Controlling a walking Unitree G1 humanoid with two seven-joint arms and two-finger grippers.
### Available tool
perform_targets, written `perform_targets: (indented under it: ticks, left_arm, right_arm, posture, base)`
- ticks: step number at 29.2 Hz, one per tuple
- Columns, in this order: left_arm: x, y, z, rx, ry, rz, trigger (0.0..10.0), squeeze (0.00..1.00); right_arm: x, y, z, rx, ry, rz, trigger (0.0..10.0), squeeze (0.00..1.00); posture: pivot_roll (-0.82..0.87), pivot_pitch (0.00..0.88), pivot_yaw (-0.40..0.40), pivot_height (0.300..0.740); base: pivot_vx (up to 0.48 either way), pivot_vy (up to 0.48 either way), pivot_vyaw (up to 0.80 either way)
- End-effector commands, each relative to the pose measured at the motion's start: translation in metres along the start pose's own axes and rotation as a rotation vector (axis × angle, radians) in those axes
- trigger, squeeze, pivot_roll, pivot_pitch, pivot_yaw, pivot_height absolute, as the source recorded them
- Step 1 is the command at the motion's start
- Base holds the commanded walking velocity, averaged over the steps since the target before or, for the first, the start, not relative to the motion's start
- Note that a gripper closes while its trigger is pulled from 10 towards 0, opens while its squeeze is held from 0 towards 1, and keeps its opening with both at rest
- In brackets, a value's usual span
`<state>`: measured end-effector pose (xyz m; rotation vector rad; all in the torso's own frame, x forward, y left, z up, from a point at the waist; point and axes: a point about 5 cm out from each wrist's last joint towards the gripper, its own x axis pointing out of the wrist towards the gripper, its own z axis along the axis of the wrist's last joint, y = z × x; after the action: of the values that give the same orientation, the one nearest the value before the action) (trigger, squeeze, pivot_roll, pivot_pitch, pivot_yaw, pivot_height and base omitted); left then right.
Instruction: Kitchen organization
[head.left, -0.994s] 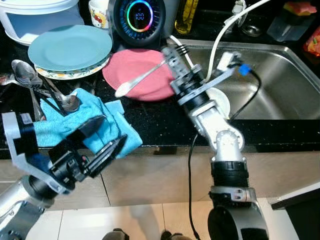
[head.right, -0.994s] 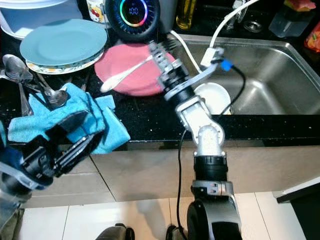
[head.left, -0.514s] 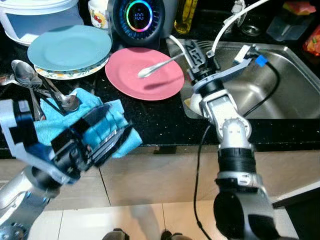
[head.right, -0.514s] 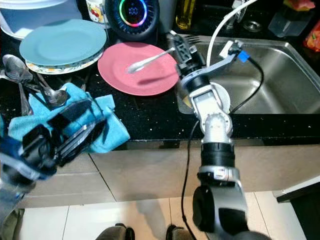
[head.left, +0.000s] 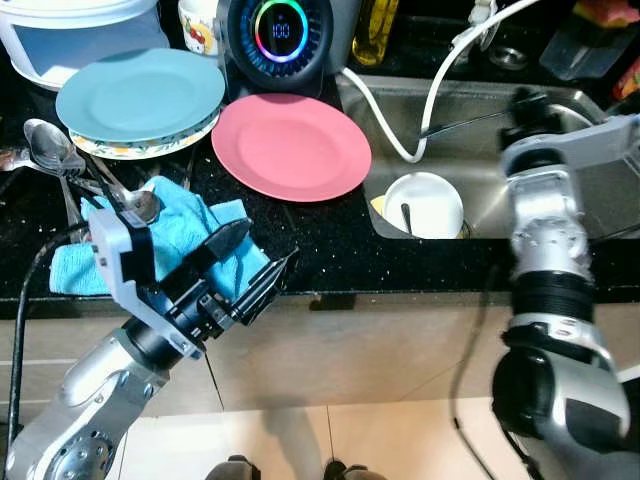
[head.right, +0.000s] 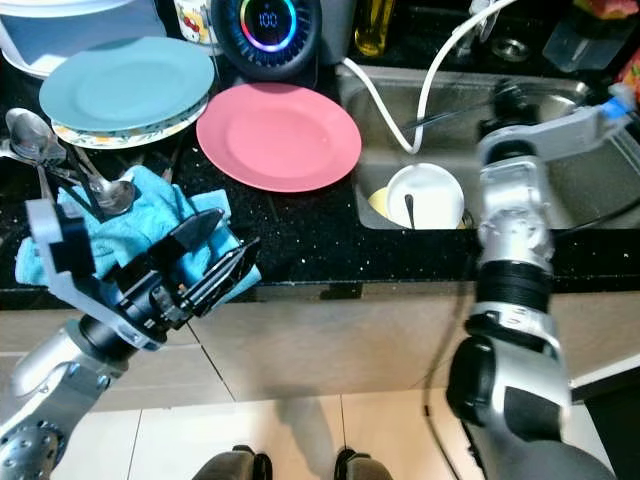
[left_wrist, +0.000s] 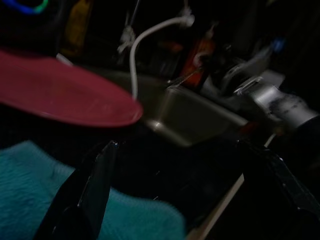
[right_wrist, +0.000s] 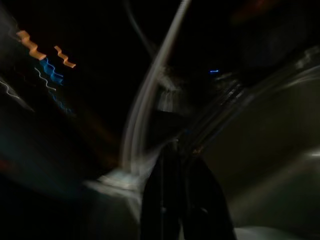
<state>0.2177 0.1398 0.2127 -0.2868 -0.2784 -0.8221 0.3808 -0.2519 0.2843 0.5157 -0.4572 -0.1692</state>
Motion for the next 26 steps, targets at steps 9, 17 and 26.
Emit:
perform_targets:
  ticks: [9, 17, 26]
  left_arm:
    - [0.008, -0.004, -0.018, -0.011, 0.028, -0.002, 10.0, 0.00]
    - [0.006, -0.011, -0.023, -0.004, 0.084, -0.094, 10.0, 0.00]
    - [0.018, -0.011, -0.005, 0.057, 0.010, -0.118, 10.0, 0.00]
  right_arm:
    - [-0.022, 0.019, -0.056, -0.646, 0.114, 0.158, 10.0, 0.12]
    - [-0.021, 0.023, -0.056, -0.679, 0.089, 0.171, 10.0, 0.58]
    - [-0.019, 0.001, -0.048, -0.778, 0.074, 0.042, 10.0, 0.62]
  posture:
    - [0.14, 0.137, -0.069, 0.740]
    - [0.14, 0.129, -0.067, 0.740]
    - [0.14, 0.130, -0.060, 0.740]
  base:
    - [0.000, 0.000, 0.00]
    - [0.000, 0.000, 0.00]
    - [0.000, 0.000, 0.00]
